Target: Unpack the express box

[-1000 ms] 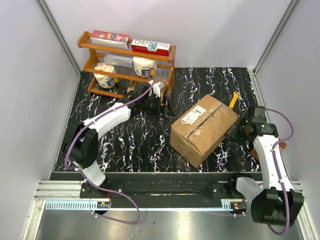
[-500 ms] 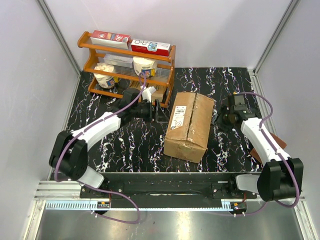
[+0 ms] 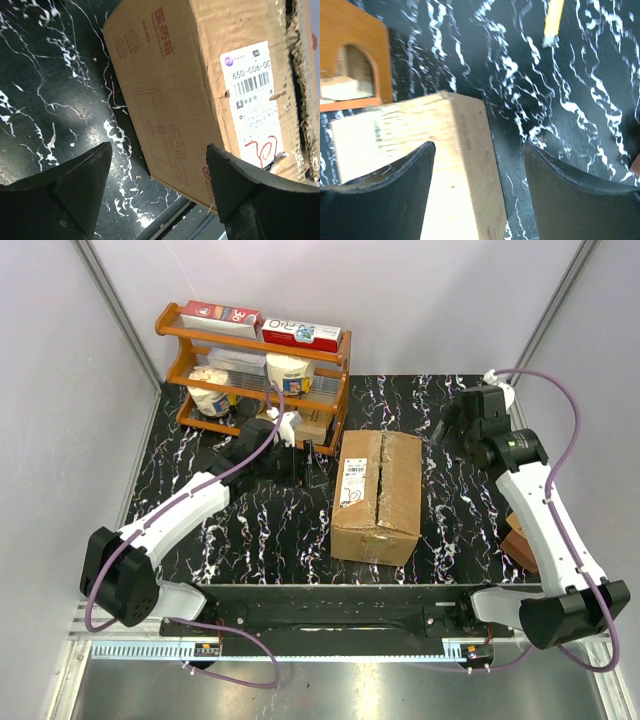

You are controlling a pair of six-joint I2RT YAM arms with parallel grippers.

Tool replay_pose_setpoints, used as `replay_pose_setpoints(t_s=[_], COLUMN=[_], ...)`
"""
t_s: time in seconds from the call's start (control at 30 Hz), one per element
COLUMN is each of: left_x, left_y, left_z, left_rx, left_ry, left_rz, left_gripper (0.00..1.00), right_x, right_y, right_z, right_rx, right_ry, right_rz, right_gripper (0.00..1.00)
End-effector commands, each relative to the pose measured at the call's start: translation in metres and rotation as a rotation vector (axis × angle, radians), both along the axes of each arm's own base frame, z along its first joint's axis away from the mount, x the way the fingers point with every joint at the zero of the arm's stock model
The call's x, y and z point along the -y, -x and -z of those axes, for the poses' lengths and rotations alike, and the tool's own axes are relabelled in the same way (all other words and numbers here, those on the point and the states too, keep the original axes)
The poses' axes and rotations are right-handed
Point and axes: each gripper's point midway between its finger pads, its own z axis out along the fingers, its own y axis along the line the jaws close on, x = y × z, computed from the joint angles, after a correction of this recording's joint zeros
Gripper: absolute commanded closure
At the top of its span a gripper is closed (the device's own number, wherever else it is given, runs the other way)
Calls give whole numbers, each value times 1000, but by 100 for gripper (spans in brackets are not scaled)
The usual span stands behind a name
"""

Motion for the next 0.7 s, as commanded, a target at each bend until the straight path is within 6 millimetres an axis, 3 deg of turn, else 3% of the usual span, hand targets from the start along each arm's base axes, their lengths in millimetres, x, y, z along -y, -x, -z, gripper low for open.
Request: replay_pose_setpoints(t_s=[0.0,0.03,0.17,0.3,0.37,0.5,0.67], left_x=[-2,0,12,29,33,36,32], left_y=[-14,-13,-8,5,6,3,-1], left_z=[-46,-47,-54,-59,-52,-38,-15], left_rx=[136,131,117,70,39,-1,-44], left_ry=[50,62,125,192,190,166,73], left_rz=[-42,-36,12,135,160,163,150], left_gripper=[19,18,16,16,16,16,16], right_x=[-8,-21,-62,-93,-107,-116,-113], right_y=[6,8,15,18,22,22,19], right_z=[-47,-56,-53,-34,-30,-9,3], right_rx=[73,89,74,26,20,-44,-86], right_ry=[125,129,158,226,259,344,457], right_rz=[-79,-112,-197,-260,-291,-309,-317], right_gripper=[23,22,19,19,19,20,22])
